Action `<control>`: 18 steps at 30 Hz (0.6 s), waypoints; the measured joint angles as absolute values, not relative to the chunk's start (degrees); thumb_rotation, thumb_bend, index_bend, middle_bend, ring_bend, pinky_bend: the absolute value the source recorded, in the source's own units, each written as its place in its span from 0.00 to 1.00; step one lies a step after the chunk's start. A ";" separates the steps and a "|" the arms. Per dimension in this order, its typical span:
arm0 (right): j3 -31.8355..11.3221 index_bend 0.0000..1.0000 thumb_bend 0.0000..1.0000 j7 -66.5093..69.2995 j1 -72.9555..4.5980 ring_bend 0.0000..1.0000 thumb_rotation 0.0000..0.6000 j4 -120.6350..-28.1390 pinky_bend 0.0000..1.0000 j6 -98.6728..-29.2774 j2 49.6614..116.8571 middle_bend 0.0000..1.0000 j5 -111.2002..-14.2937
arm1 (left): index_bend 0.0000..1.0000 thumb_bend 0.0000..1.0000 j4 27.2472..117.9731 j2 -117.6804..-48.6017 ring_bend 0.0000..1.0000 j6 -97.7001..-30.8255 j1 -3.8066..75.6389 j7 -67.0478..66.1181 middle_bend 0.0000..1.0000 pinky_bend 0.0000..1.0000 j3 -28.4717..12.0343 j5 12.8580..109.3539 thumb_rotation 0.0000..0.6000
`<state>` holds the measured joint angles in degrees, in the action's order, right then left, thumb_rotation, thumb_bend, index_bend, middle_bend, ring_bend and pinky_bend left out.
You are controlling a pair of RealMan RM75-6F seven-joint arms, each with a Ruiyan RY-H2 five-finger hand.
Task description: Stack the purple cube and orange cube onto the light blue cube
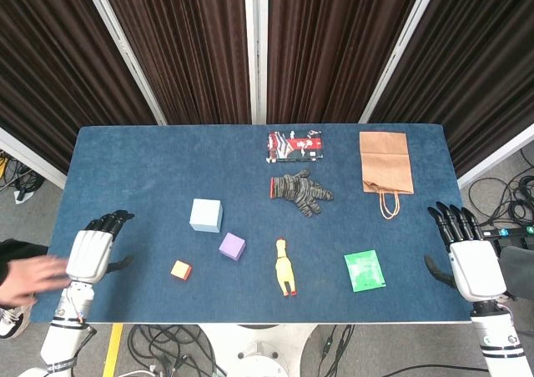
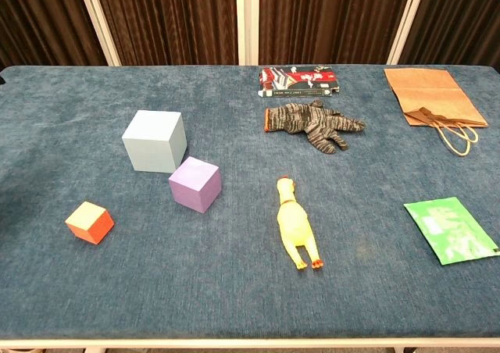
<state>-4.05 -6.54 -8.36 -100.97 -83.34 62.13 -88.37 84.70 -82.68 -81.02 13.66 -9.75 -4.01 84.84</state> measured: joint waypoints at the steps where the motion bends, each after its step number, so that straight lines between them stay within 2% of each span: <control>1: -4.07 0.07 0.23 -6.53 -8.36 0.00 1.00 -100.96 0.00 -83.34 62.12 0.04 -88.35 | 0.29 0.12 84.73 -82.69 0.28 -80.95 13.69 -9.76 0.32 0.35 -4.02 84.80 1.00; 18: -4.44 0.07 0.23 -6.39 -8.46 0.00 1.00 -101.02 0.00 -83.06 61.94 0.04 -87.51 | 0.29 0.12 86.68 -81.83 0.28 -79.85 14.83 -10.06 0.32 0.35 -3.61 86.42 1.00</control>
<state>-4.44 -6.39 -8.46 -101.02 -83.06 61.94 -87.51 86.68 -81.83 -79.85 14.83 -10.06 -3.61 86.42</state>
